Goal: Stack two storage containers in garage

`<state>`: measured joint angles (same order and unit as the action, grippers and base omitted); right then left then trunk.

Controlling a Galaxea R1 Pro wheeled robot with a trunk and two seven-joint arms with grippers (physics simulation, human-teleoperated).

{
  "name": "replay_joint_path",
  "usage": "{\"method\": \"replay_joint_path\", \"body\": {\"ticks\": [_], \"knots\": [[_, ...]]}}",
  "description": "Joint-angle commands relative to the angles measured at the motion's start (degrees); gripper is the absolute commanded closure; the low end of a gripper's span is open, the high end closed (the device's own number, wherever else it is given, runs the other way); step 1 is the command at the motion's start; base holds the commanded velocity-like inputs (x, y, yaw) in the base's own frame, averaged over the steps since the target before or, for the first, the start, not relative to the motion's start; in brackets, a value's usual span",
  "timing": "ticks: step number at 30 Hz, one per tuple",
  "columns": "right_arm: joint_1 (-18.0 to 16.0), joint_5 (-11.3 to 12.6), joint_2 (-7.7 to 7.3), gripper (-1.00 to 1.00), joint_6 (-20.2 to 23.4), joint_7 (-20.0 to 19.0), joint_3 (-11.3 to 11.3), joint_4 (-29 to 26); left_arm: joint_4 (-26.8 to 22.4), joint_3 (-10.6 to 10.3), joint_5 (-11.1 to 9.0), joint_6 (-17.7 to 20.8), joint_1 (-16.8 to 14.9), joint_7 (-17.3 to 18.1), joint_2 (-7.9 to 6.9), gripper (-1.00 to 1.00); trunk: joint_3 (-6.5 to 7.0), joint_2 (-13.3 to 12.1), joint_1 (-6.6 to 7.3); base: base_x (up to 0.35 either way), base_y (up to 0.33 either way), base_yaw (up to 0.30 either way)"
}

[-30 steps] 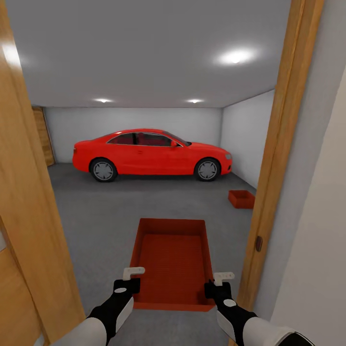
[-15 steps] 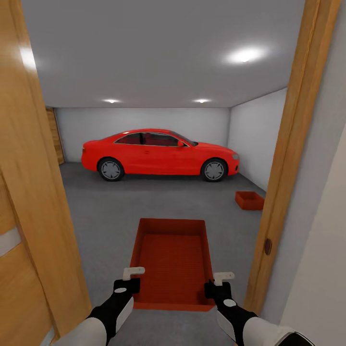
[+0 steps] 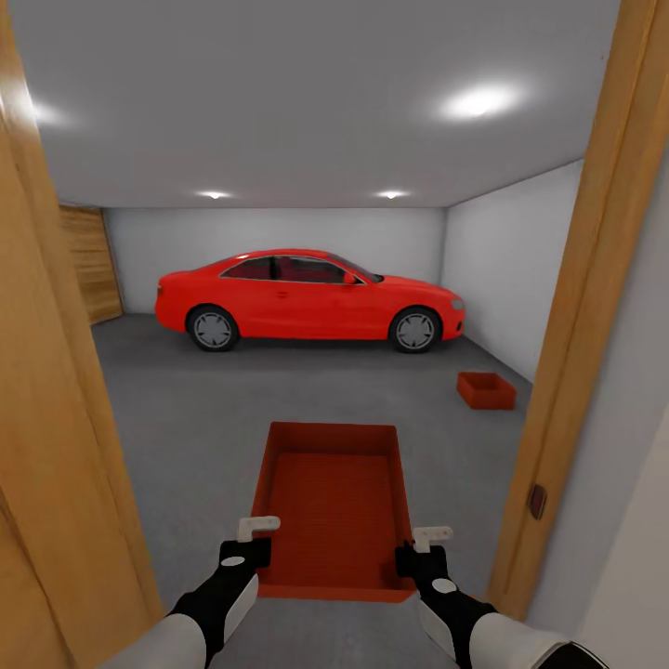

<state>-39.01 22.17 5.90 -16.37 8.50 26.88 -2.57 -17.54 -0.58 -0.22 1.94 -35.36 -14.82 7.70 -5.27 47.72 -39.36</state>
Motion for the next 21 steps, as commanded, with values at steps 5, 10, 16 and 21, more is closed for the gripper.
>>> {"method": "replay_joint_path", "body": {"ticks": [5, 10, 16, 21], "knots": [[0.0, 0.7, -0.01, 1.0, -0.1, -0.1, -0.4, 0.1, -2.1, 1.3, 1.1, 0.3, -0.1, -0.5, -0.14, 1.0, -0.1, 0.1, -0.04, 0.32, 0.0, 0.0], [0.0, 0.7, -0.01, 1.0, -0.1, -0.1, -0.3, 0.1, -2.1, 1.3, 1.1, 0.3, -0.1, -0.5, -0.14, 1.0, -0.1, 0.1, -0.04, 0.321, 0.0, 0.0], [0.0, 0.7, -0.01, 1.0, -0.1, -0.1, -0.3, 0.1, -2.1, 1.3, 1.1, 0.3, -0.1, -0.5, -0.15, 1.0, -0.1, 0.1, -0.04, 0.321, 0.0, 0.0], [0.0, 0.7, -0.01, 1.0, -0.2, -0.1, -0.4, 0.1, -2.1, 1.3, 1.1, 0.3, -0.1, -0.5, -0.19, 1.0, -0.1, 0.1, -0.04, 0.321, 0.0, 0.0]]}}
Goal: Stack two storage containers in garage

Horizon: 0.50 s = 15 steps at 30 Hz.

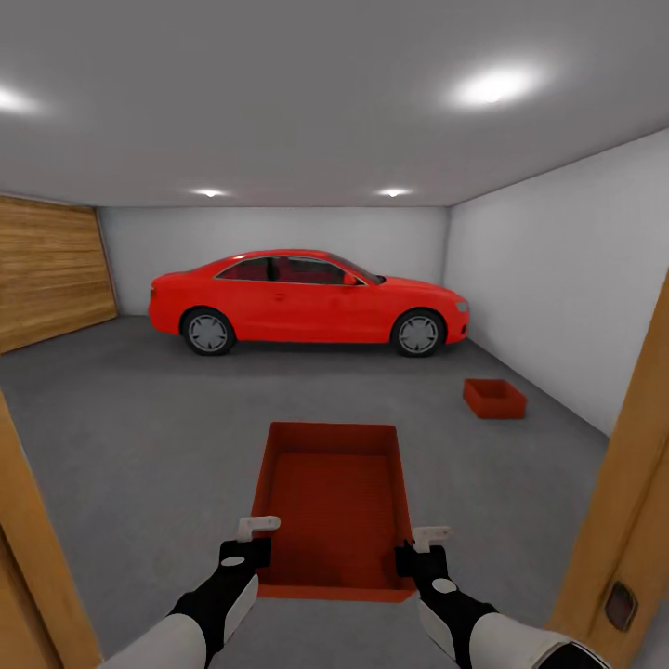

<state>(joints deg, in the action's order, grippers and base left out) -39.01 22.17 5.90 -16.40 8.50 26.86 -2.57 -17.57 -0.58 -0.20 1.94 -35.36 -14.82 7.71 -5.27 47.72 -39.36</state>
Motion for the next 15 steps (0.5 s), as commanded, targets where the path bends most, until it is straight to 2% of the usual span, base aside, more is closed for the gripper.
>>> {"method": "replay_joint_path", "body": {"ticks": [1, 15], "knots": [[0.0, 0.7, -0.01, 1.0, -0.1, -0.1, -0.4, 0.1, -2.0, 1.3, 1.1, 0.3, -0.1, -0.5, -0.21, 1.0, -0.1, 0.1, -0.04, 0.321, 0.0, 0.0], [0.0, 0.7, -0.01, 1.0, -0.1, -0.1, -0.4, 0.1, -2.0, 1.3, 1.1, 0.3, -0.1, -0.5, -0.22, 1.0, -0.1, 0.1, -0.04, 0.321, 0.0, 0.0]]}}
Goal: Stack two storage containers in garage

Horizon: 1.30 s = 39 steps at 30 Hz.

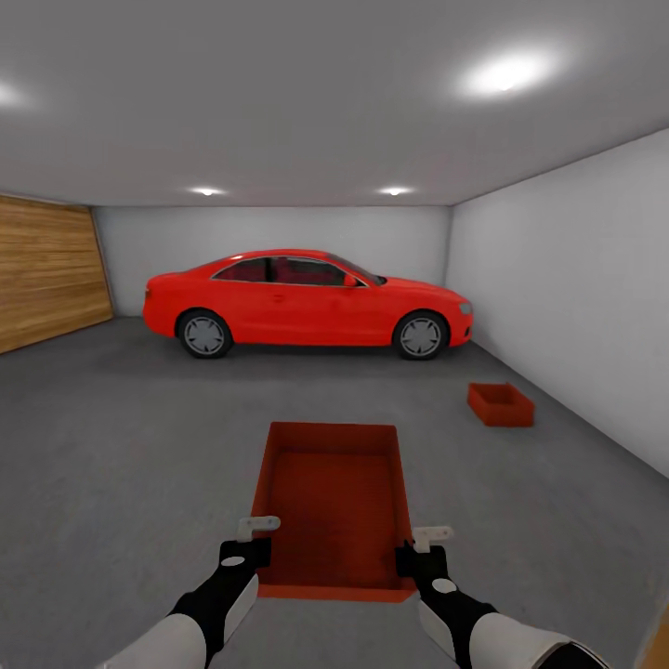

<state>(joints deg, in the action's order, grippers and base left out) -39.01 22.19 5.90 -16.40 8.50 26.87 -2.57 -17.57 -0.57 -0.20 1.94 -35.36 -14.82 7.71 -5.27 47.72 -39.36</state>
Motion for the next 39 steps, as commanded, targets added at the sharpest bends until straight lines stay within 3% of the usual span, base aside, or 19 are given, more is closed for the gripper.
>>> {"method": "replay_joint_path", "body": {"ticks": [1, 39], "knots": [[0.0, 0.7, -0.01, 1.0, -0.1, -0.1, -0.4, 0.1, -2.0, 1.3, 1.1, 0.3, -0.1, -0.5, -0.23, 1.0, -0.1, 0.1, -0.04, 0.321, 0.0, 0.0], [0.0, 0.7, -0.01, 1.0, -0.1, -0.1, -0.4, 0.1, -2.0, 1.3, 1.0, 0.3, -0.1, -0.5, -0.19, 1.0, -0.1, 0.1, -0.04, 0.321, 0.008, 0.0]]}}
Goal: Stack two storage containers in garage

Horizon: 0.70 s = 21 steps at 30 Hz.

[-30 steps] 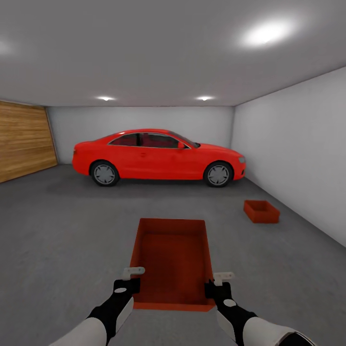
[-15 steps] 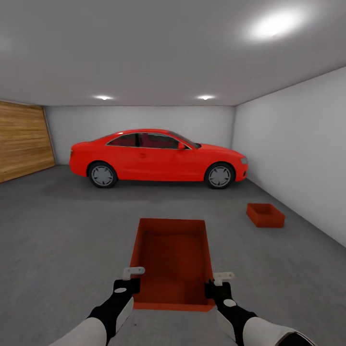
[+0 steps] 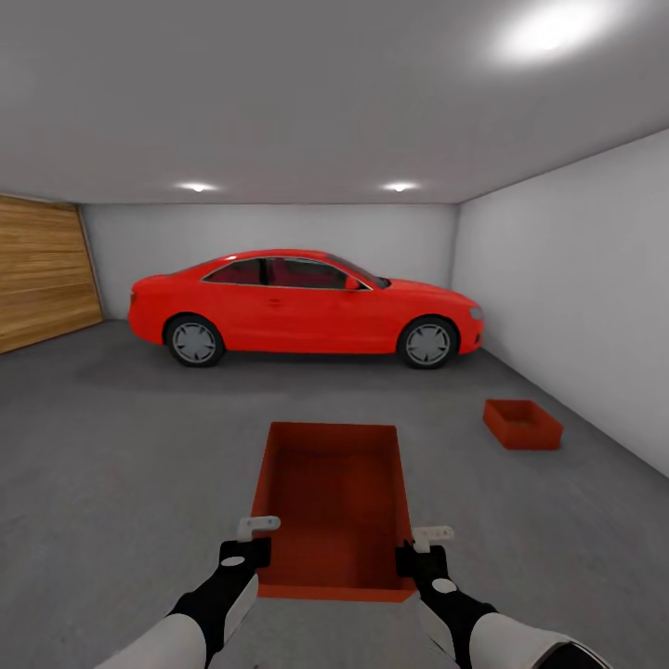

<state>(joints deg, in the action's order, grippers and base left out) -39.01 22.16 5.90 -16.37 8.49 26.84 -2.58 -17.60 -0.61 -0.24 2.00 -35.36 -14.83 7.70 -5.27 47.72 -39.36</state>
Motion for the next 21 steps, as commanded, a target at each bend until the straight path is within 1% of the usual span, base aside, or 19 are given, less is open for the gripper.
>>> {"method": "replay_joint_path", "body": {"ticks": [1, 21], "knots": [[0.0, 0.7, -0.01, 1.0, -0.1, -0.1, -0.3, 0.1, -2.0, 1.3, 1.0, 0.3, -0.1, -0.5, -0.17, 1.0, -0.1, 0.1, -0.04, 0.321, 0.083, 0.0], [0.0, 0.7, -0.01, 1.0, -0.1, -0.1, -0.4, 0.1, -2.0, 1.3, 1.0, 0.2, -0.1, -0.5, -0.14, 1.0, -0.1, 0.1, -0.04, 0.321, 0.092, 0.0]]}}
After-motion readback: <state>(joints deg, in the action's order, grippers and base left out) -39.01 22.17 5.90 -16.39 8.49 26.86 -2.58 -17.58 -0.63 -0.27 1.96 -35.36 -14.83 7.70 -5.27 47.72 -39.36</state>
